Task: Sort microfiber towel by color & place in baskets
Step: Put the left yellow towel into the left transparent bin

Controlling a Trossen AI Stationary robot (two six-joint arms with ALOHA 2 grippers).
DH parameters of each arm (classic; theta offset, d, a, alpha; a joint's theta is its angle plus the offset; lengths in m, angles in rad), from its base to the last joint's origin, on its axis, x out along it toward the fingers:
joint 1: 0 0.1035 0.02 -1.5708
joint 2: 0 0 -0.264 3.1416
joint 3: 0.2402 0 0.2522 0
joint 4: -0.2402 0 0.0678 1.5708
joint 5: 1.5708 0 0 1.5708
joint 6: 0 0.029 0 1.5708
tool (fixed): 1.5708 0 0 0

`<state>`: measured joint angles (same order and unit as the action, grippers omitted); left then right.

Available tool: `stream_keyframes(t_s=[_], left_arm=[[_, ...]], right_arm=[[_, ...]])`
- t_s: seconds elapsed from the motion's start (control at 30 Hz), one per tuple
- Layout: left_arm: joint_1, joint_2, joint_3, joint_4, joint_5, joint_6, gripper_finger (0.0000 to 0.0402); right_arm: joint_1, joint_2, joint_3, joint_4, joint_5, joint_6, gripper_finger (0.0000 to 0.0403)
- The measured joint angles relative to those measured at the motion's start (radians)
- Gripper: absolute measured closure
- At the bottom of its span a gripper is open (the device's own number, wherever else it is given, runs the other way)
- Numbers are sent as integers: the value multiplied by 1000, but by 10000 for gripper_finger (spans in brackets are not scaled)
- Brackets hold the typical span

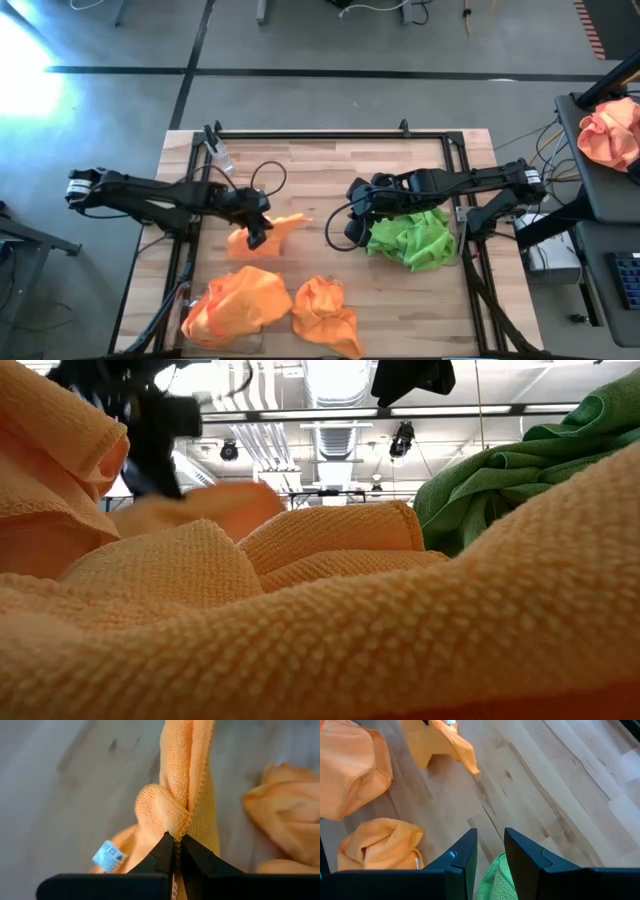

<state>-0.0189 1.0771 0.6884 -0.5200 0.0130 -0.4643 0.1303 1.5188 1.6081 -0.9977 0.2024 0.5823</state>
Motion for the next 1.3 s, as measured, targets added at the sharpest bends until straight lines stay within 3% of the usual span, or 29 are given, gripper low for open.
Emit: stream_keyframes(t_s=[0.27,0.7,0.9,1.3], left_arm=[[0,0,275,-250,-41,101,397],[-63,-1,585,-556,-41,-61,397],[-198,-1,620,-564,-111,-206,397],[-550,37,559,-574,-241,-719,397]], right_arm=[[0,0,0,0,5,-2,312],[0,0,0,0,9,-23,312],[0,0,0,-31,9,-94,312],[0,0,0,-231,9,-130,312]])
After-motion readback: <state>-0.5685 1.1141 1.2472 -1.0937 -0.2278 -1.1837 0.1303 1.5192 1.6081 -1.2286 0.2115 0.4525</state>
